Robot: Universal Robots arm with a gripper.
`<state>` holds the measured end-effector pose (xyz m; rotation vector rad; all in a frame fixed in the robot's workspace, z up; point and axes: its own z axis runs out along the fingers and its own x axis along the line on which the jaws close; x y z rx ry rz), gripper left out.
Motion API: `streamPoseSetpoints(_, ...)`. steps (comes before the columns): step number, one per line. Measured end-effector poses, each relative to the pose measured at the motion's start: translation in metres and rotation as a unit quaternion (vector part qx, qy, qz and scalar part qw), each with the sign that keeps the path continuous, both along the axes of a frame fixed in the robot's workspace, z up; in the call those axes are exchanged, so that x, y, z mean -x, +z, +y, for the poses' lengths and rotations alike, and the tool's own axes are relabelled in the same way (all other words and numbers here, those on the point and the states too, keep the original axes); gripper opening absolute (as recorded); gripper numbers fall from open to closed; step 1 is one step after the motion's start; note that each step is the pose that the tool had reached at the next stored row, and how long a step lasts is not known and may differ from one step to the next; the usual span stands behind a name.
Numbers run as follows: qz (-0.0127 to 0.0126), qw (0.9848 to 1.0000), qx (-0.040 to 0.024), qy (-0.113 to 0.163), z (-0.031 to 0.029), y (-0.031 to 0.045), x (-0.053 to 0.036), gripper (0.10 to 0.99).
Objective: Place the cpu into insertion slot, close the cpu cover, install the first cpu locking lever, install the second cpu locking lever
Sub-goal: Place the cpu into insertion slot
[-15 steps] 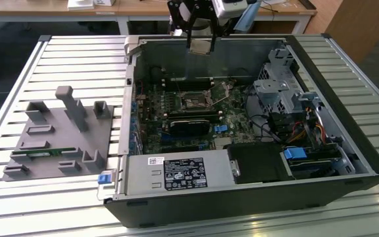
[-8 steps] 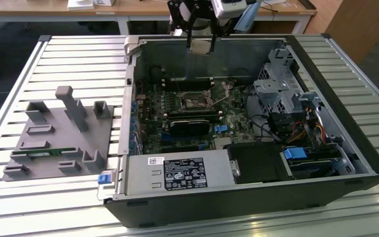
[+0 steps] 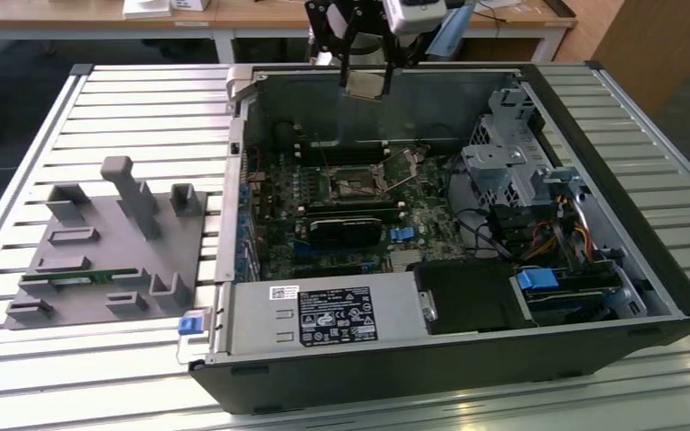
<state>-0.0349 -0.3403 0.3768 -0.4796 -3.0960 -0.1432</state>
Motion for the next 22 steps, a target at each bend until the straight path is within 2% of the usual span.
streamPoseSetpoints(22,0.0,0.9994,0.0,-0.033,0.0,-0.0001,0.0001,0.537)
